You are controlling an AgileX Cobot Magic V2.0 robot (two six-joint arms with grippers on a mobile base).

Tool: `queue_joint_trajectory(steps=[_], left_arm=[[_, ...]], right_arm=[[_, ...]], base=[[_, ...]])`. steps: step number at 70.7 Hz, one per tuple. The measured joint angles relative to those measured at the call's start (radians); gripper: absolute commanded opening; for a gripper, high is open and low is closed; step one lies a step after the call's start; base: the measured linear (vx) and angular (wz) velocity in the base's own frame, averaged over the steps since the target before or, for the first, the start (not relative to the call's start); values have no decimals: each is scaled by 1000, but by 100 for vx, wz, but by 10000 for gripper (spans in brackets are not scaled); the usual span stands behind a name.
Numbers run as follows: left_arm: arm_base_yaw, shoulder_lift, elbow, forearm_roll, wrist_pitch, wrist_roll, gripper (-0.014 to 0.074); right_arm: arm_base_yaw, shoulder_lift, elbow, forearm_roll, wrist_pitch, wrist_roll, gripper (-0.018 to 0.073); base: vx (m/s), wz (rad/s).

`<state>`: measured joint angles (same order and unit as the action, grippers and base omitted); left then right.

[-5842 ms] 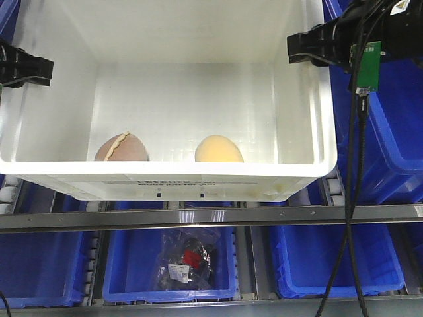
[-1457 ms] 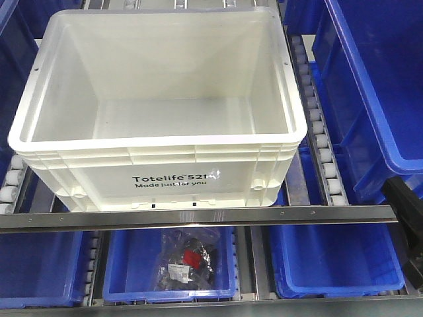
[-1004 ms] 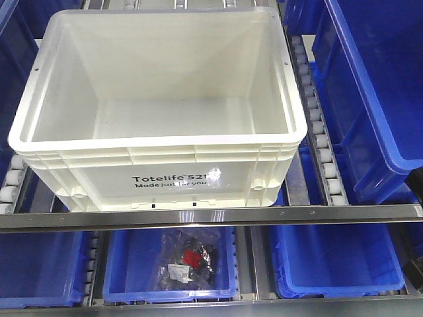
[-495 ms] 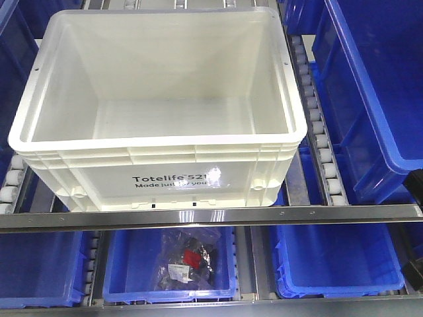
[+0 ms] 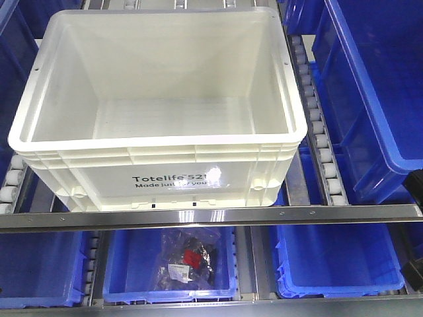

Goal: Place moving items into box and shelve

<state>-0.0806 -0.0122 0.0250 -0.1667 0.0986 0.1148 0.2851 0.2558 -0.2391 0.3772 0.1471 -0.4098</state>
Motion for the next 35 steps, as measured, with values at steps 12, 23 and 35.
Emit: queue_joint_trajectory(steps=[12,23,35], left_arm=[[0,0,0,-1,40,10,-27],[0,0,0,-1,76,11,-27],[0,0,0,-1,84,11,-27]], right_arm=[[0,0,0,0,0,0,-15],[0,0,0,0,0,0,-15],[0,0,0,0,0,0,-15]], base=[[0,0],[0,0],[0,0]])
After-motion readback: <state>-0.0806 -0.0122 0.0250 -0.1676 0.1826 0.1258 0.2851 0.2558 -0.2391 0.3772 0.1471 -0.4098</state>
